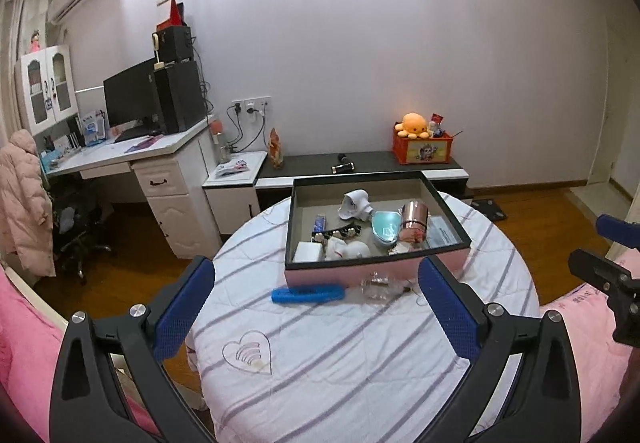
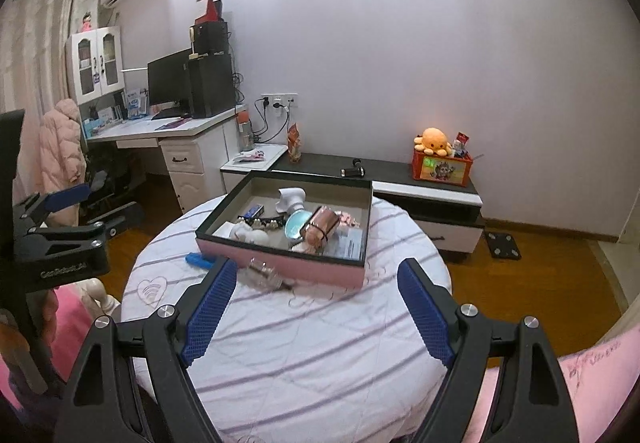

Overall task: Organize rigid objects
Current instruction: 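Withdraw both tools from the box back over the table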

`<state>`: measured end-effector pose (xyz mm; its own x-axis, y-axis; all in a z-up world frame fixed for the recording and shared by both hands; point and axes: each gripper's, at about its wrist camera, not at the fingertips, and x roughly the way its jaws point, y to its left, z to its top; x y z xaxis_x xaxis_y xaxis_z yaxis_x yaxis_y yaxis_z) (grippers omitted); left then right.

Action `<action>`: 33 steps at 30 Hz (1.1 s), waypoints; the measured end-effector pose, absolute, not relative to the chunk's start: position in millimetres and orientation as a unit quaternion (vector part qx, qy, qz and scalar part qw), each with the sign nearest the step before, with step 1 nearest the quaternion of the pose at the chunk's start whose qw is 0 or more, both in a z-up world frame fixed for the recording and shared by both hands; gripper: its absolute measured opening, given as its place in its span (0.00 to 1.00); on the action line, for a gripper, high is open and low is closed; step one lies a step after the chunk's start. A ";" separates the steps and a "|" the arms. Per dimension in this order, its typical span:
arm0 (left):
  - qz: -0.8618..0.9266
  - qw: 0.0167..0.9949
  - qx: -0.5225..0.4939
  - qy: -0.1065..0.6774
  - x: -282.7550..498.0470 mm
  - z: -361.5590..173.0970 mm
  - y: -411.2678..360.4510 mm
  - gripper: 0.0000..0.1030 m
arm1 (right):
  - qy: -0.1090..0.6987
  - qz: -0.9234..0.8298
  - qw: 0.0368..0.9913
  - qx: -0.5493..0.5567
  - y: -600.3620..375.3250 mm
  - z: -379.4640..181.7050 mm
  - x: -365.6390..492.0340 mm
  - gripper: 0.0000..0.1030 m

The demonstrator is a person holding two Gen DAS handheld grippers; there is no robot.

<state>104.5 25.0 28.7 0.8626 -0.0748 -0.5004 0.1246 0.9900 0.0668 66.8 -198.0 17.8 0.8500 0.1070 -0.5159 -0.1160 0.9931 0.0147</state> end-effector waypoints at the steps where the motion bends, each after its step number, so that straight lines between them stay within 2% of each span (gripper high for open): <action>1: -0.050 0.964 0.046 0.258 102.6 27.2 26.3 1.00 | 0.269 0.057 0.961 -0.006 -199.2 16.5 64.7 0.82; 15: -0.038 0.962 0.033 0.267 100.1 20.6 37.5 1.00 | 0.266 0.045 0.962 -0.026 -189.8 18.1 48.0 0.82; 33: -0.029 0.949 0.031 0.314 159.6 -6.9 42.8 1.00 | 0.315 0.062 0.946 -0.051 -176.8 -0.2 103.3 0.82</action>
